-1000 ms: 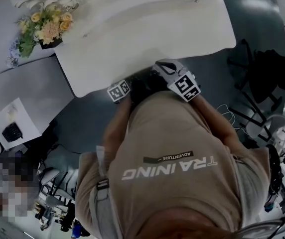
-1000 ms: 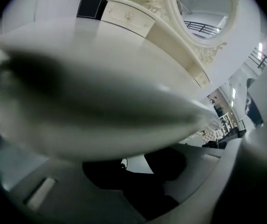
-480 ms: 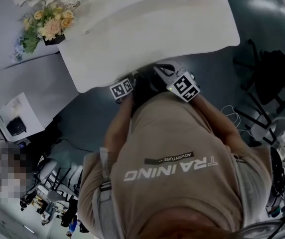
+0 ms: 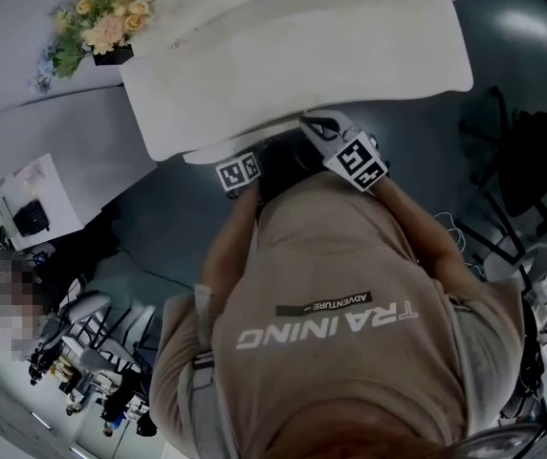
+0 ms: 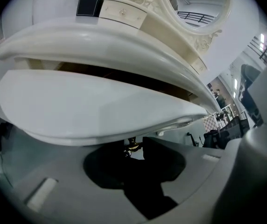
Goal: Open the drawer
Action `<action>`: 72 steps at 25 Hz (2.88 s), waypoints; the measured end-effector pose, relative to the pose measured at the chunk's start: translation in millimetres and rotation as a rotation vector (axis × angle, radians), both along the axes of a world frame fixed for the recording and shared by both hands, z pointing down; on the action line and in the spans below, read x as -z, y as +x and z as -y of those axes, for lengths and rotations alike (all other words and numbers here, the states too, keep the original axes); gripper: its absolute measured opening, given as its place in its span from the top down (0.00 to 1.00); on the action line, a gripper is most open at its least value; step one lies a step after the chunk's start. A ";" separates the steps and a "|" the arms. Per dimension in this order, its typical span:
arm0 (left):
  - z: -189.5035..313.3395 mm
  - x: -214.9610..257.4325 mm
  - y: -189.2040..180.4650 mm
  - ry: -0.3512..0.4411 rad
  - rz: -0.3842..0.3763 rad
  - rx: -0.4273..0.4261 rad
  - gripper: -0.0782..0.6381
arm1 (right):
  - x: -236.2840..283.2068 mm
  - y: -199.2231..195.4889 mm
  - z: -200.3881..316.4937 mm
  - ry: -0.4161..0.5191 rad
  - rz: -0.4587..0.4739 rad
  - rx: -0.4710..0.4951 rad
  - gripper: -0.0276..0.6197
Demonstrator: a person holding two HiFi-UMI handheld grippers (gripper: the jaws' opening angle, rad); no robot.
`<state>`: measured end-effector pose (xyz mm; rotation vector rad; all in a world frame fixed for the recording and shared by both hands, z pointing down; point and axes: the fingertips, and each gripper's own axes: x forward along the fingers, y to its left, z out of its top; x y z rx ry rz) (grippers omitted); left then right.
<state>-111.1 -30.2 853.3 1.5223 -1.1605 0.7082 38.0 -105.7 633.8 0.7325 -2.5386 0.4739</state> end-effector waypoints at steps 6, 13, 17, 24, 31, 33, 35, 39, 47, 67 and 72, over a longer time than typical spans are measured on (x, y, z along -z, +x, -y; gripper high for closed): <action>-13.4 -1.7 -0.6 -0.029 -0.034 -0.008 0.70 | 1.2 1.9 -6.9 0.008 -0.001 -0.018 0.95; -25.1 1.5 0.8 -0.026 -0.079 -0.004 0.70 | 15.3 1.8 -26.8 0.024 -0.044 -0.065 0.95; -40.7 1.1 -1.3 -0.024 -0.102 -0.010 0.70 | 23.5 -3.5 -51.4 0.024 -0.085 -0.082 0.95; -63.9 2.9 -6.2 0.007 -0.094 -0.031 0.70 | 24.0 -8.4 -98.0 -0.014 -0.092 -0.185 0.95; -83.5 4.5 -6.0 0.038 -0.104 -0.046 0.70 | 21.4 2.5 -134.0 -0.026 -0.119 -0.254 0.95; -90.3 5.4 -4.7 0.046 -0.099 -0.044 0.70 | 21.7 8.0 -145.6 -0.024 -0.121 -0.270 0.95; -97.3 7.0 -1.7 0.049 -0.095 -0.045 0.70 | 19.6 14.1 -157.7 -0.029 -0.118 -0.278 0.95; -111.8 7.8 3.7 0.030 -0.086 -0.038 0.70 | 13.7 24.2 -171.3 -0.044 -0.092 -0.277 0.95; -131.0 8.7 10.3 -0.014 -0.085 -0.023 0.70 | 31.1 40.7 -163.7 0.009 -0.053 -0.159 0.95; -188.4 7.7 18.9 -0.039 0.052 0.028 0.70 | 4.4 70.1 -203.8 -0.065 -0.006 -0.040 0.95; -188.3 11.5 14.5 -0.003 0.021 0.030 0.70 | 9.8 47.5 -213.5 -0.051 -0.015 -0.027 0.95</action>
